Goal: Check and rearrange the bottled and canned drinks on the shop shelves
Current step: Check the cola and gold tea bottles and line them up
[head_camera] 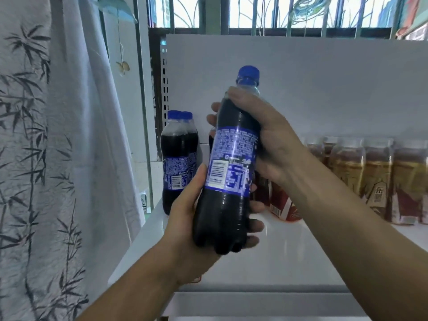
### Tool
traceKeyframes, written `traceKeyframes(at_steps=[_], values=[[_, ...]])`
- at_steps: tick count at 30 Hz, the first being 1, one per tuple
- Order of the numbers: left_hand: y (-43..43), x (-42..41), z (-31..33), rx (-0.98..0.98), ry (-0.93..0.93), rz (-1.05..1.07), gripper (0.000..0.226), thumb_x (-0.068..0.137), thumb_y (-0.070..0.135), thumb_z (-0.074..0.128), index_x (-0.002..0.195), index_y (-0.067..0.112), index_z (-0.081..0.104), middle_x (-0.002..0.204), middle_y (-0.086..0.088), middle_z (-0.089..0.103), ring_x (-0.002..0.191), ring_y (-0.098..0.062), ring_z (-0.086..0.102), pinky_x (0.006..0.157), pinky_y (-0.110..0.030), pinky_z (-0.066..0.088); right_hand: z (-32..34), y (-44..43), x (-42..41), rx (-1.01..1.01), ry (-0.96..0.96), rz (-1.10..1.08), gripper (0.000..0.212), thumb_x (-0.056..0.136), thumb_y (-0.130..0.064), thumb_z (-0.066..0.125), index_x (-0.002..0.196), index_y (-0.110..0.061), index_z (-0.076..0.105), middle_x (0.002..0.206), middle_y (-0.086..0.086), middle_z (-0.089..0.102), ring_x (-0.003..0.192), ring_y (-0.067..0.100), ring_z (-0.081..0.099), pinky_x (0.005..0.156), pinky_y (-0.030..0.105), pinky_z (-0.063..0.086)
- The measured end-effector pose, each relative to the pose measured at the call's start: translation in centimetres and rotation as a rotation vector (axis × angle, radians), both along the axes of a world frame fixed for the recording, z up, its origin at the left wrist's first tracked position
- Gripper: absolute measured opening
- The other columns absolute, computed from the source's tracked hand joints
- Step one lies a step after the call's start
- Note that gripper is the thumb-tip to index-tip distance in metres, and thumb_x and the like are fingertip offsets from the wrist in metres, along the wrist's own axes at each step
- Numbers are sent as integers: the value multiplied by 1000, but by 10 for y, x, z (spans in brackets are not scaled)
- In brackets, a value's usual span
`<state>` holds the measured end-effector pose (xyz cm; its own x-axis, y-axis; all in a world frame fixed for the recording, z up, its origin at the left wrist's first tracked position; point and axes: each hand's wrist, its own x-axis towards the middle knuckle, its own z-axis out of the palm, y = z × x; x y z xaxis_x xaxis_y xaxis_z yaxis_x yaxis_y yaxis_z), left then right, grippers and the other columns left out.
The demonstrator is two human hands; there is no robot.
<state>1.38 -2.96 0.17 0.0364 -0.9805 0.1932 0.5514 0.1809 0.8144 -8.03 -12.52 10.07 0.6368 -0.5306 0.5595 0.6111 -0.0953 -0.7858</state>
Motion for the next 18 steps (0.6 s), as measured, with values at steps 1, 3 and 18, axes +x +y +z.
traceKeyframes(at_steps=[1,3,18], values=[[-3,1,-3,-23,-23,93,75,68,62,63,122,10,67,108,-21,72,85,-36,73,65,-40,59,0,0,0,-22,1,-84,22,84,-19,72,101,-12,59,95,12,67,87,28,66,77,38,60],[-9,2,-2,-93,-118,337,79,63,60,68,131,21,61,116,-11,73,105,-31,71,79,-40,58,0,-1,4,-131,7,-308,28,85,-20,76,106,-13,60,99,12,69,86,28,69,80,43,61],[-7,8,8,-114,-400,434,47,66,61,78,100,29,75,97,-6,77,86,-22,74,78,-39,55,-4,3,10,-225,26,-398,50,80,-22,81,122,-18,53,96,-2,71,76,11,74,67,23,57]])
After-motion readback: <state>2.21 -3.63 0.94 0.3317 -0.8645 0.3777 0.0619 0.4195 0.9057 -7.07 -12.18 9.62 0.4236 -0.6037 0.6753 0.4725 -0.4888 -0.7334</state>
